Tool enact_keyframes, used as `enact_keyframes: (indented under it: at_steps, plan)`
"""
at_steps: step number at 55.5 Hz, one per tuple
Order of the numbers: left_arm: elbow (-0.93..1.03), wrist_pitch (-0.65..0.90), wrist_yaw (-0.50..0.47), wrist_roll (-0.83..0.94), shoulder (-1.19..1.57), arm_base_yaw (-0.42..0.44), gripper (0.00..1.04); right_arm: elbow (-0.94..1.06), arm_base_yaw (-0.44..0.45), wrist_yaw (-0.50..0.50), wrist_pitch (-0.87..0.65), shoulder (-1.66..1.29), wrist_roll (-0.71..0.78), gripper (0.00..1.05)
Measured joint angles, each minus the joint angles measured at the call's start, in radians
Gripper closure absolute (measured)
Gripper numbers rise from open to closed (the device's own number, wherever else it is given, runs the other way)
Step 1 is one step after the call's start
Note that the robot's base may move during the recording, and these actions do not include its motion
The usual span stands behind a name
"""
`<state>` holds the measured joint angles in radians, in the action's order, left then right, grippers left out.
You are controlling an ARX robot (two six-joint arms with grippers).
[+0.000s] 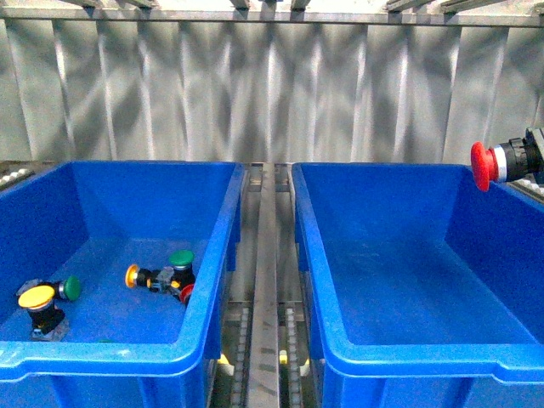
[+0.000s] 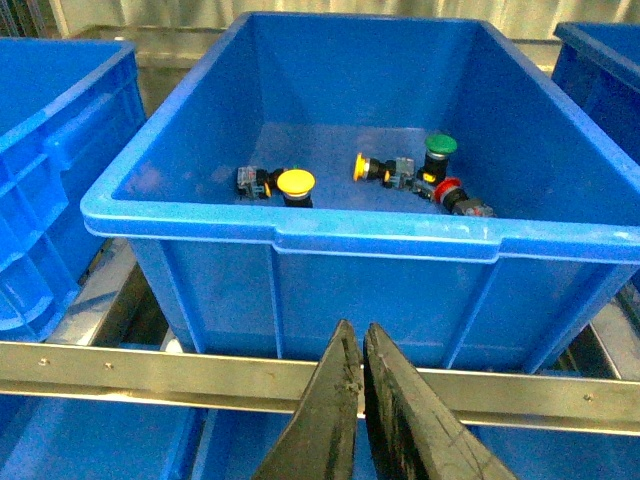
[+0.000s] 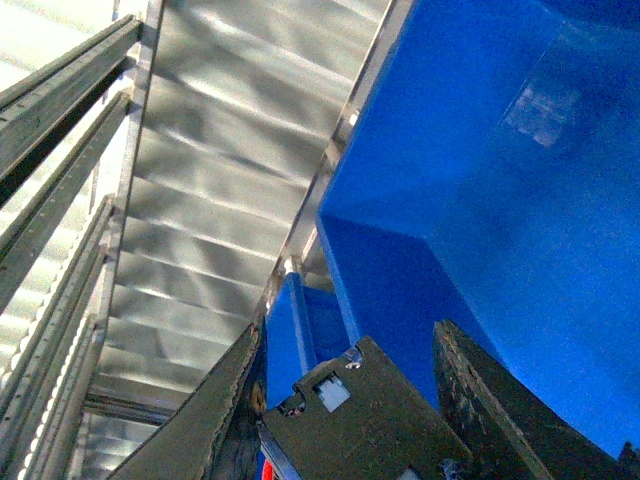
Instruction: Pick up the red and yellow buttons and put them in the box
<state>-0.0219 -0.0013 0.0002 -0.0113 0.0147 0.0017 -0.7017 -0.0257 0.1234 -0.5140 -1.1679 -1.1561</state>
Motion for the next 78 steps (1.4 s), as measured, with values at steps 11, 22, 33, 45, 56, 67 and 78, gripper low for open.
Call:
enact_keyframes:
  at_steps: [11, 22, 33, 45, 56, 67, 78]
  plan:
    - [0.000, 0.000, 0.000, 0.000, 0.000, 0.000, 0.97, 0.000, -0.010, 0.018, 0.000, 0.000, 0.032, 0.63]
    - [0.000, 0.000, 0.000, 0.000, 0.000, 0.000, 0.63, 0.000, -0.026, 0.039, -0.002, 0.000, 0.063, 0.63]
    - [0.000, 0.000, 0.000, 0.000, 0.000, 0.000, 0.25, 0.000, -0.041, 0.058, -0.004, -0.002, 0.083, 0.63]
    - [0.000, 0.000, 0.000, 0.002, 0.000, 0.000, 0.08, 0.011, -0.047, 0.072, -0.013, -0.002, 0.084, 0.63]
    - [0.000, 0.000, -0.004, 0.002, 0.000, 0.000, 0.08, 0.026, -0.037, 0.083, 0.003, -0.002, 0.074, 0.63]
    - [0.000, 0.000, -0.003, 0.002, 0.000, 0.000, 0.08, 0.031, 0.046, 0.074, 0.004, 0.001, 0.098, 0.63]
    - [0.000, 0.000, -0.001, 0.002, 0.000, 0.000, 0.08, 0.011, 0.142, 0.067, 0.018, -0.001, 0.190, 0.63]
